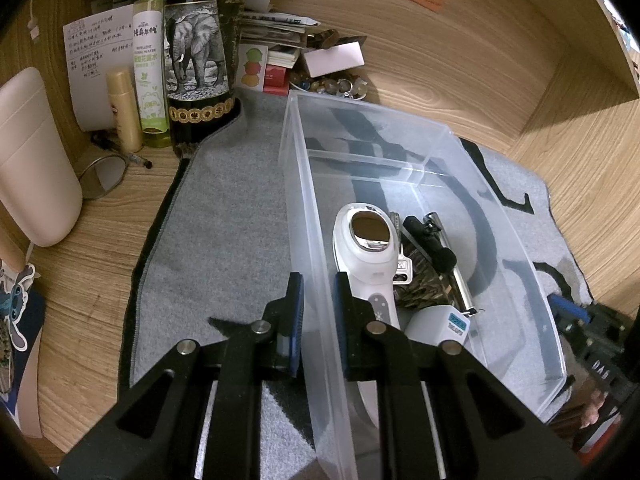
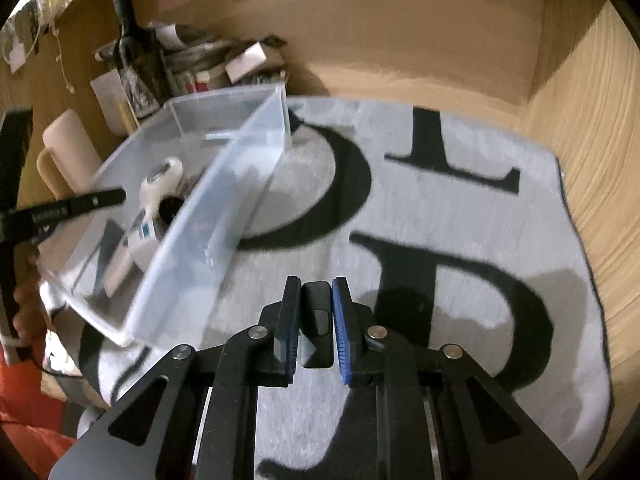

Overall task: Organize rigid objects
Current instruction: 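Carry the small black item with the right tool over the box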

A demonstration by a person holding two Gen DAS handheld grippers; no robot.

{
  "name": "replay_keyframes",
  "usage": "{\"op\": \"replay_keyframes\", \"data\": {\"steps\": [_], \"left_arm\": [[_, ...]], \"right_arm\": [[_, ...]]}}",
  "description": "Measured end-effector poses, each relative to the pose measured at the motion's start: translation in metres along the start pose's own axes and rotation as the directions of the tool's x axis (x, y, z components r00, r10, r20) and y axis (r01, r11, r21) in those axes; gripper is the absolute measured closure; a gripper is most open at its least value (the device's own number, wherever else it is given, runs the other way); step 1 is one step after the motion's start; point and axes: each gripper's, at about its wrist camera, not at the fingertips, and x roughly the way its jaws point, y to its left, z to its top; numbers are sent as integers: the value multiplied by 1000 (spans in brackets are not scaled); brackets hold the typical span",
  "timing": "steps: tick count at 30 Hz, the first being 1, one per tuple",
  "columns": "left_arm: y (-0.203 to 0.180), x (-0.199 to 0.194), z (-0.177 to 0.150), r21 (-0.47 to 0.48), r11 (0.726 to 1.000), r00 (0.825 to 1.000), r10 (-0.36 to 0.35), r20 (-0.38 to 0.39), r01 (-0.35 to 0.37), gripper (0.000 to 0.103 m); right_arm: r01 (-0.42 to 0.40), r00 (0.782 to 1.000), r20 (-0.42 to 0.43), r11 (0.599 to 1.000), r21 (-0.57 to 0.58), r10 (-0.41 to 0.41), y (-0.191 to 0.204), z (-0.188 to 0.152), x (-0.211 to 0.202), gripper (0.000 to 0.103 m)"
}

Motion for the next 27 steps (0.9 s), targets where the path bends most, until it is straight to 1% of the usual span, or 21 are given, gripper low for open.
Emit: {"op": "replay_keyframes", "data": {"steps": [7,16,22,27], "left_arm": [[0,0,0,0,1000,1000,0,0,0,89],[0,0,0,-2,1000,1000,0,0,0,89],[0,0,0,-1,1000,1000,-1,0,1,89],[0,0,0,0,1000,1000,0,0,0,89]], "right_arm": [[2,997,71,1000,-31,1,6,28,-10,89],[-44,986,155,994,-104,60,31,68,-14,89],[-84,977,180,984,-154,111,52,84,-11,89],[-120,975,164,975,-188,152,67,92,0,89]]}}
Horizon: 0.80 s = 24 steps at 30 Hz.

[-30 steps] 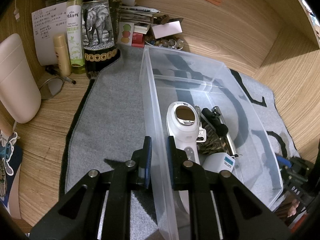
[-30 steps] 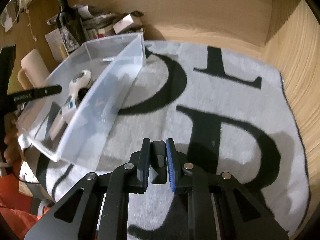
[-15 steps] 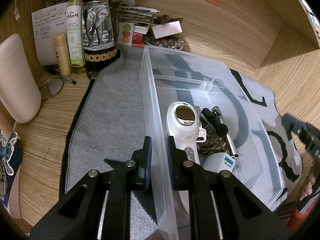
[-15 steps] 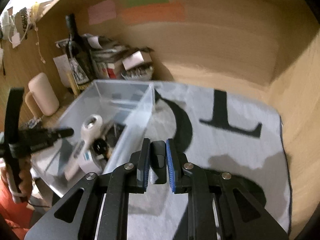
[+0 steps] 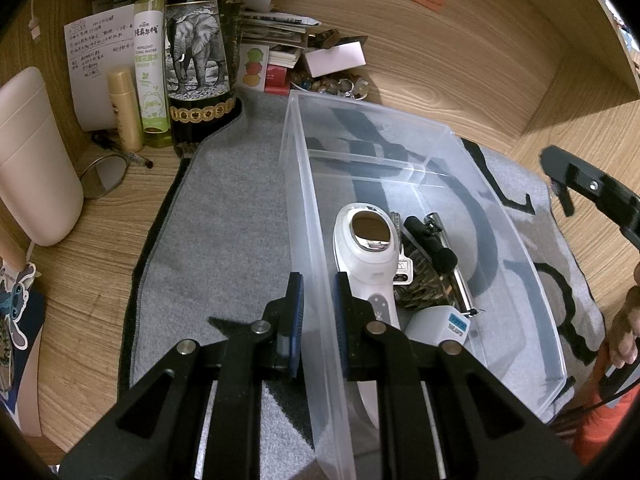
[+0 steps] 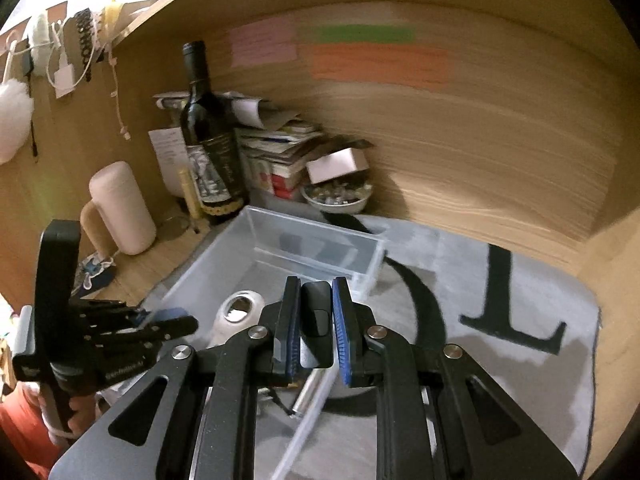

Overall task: Organize rigid objects
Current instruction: 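Carry the small black item with the right tool over the box, then lower the small black item into the box and open the right tool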

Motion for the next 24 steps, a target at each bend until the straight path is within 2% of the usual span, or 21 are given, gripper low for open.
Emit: {"op": "replay_keyframes", "data": {"steps": [7,15,21,23,24], "left_arm": [[0,0,0,0,1000,1000,0,0,0,89],[1,-1,0,2,1000,1000,1,1,-1,89],[1,-1,0,4,1000,1000,2,0,-2,89],[2,-1,0,4,1000,1000,2,-1,-2,89],[1,-1,0,4,1000,1000,1,-1,-1,89]], "right_arm": [[-36,997,-65,999,-22,35,12,0,26,89],[-66,985,-163,998,-22,62,17,-9,57,89],[-82,980,-186,996,-18,77,17,-12,58,89],[-89,979,-187,996,-16,85,16,-11,56,86],[-89,979,-183,996,-15,85,16,-11,53,78]]}}
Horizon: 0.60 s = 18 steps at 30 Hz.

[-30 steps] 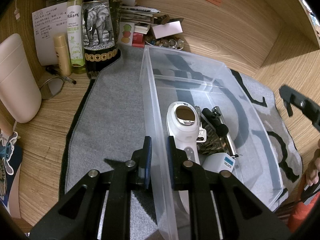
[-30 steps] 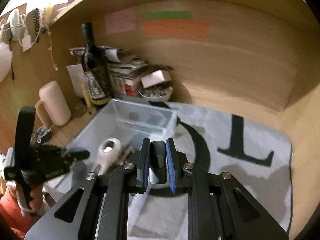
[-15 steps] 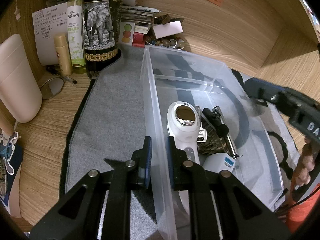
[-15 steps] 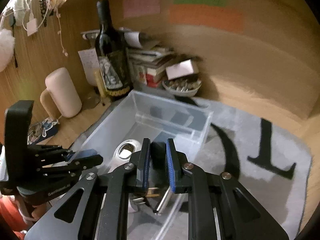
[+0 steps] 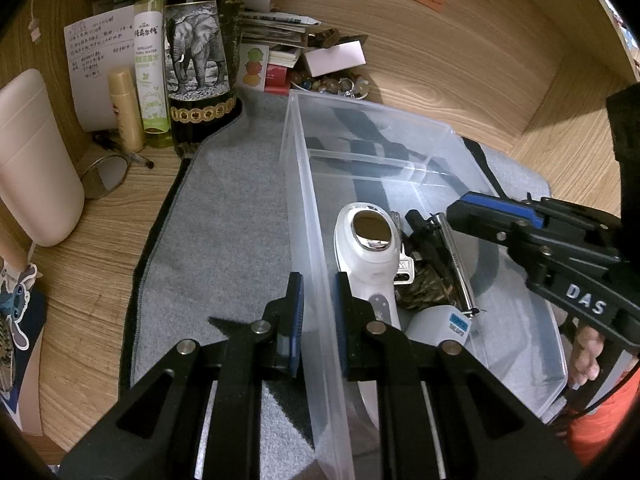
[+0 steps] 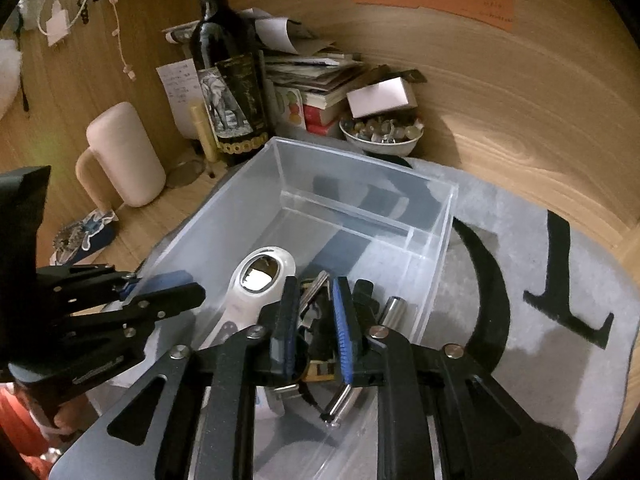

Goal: Organize rigid objects

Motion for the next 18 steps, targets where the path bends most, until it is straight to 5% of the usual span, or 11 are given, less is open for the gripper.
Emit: {"op": "replay_keyframes", "data": {"steps": [3,10,13,18], "left_arm": [[2,0,0,-1,1000,1000,-2,-5,2,89],[4,-2,0,4,1000,1000,23,-20,-23,79],[9,-9,0,-9,999,999,40,-11,-40,45],[6,-39,0,-4,997,995,78,67,-78,29]], "right_arm": [[8,999,35,1000,9,-9,-1,-2,-11,53],[43,990,134,999,27,-46,-5,-10,-47,21],[52,984,169,998,43,-58,-9,-17,-62,20],[63,975,209,994,87,-80,-20,-28,-83,20]]}}
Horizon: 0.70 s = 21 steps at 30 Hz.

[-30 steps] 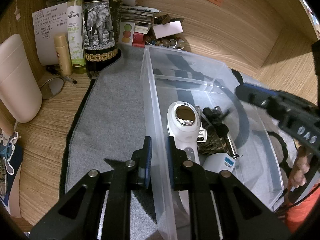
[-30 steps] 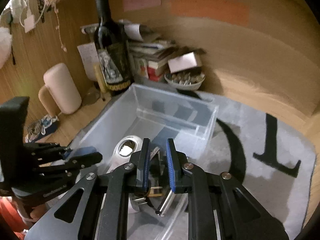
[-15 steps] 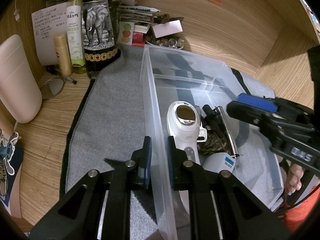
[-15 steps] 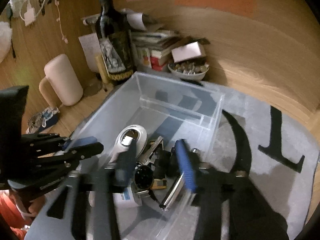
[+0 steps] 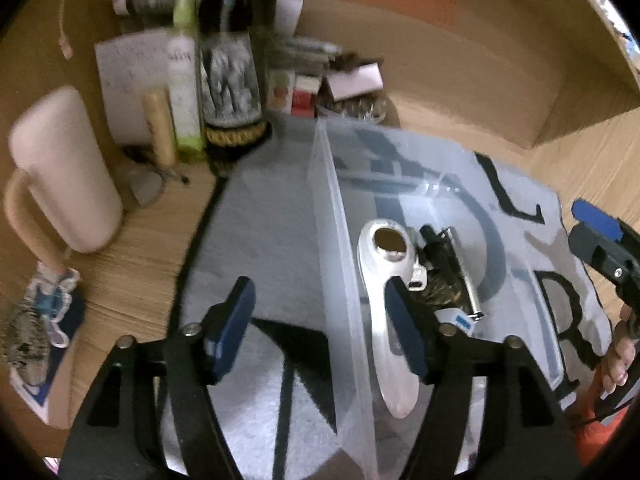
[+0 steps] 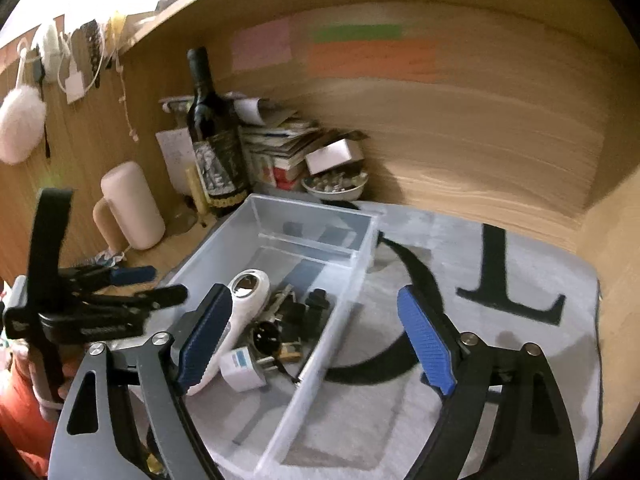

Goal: Organize rigid objects

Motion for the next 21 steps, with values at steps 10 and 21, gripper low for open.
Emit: {"op": "replay_keyframes", "data": {"steps": [10,21], "left_arm": [[-61,-81,-6,125,992,959,-14,283,-23,2],[-112,-126,-30,152,988,903,-80,421,16,0]], "right_arm": [[72,984,160,997,30,-76,-11,-17,-67,1],[160,934,316,986,38,-164,-15,-42,-138,0]]}}
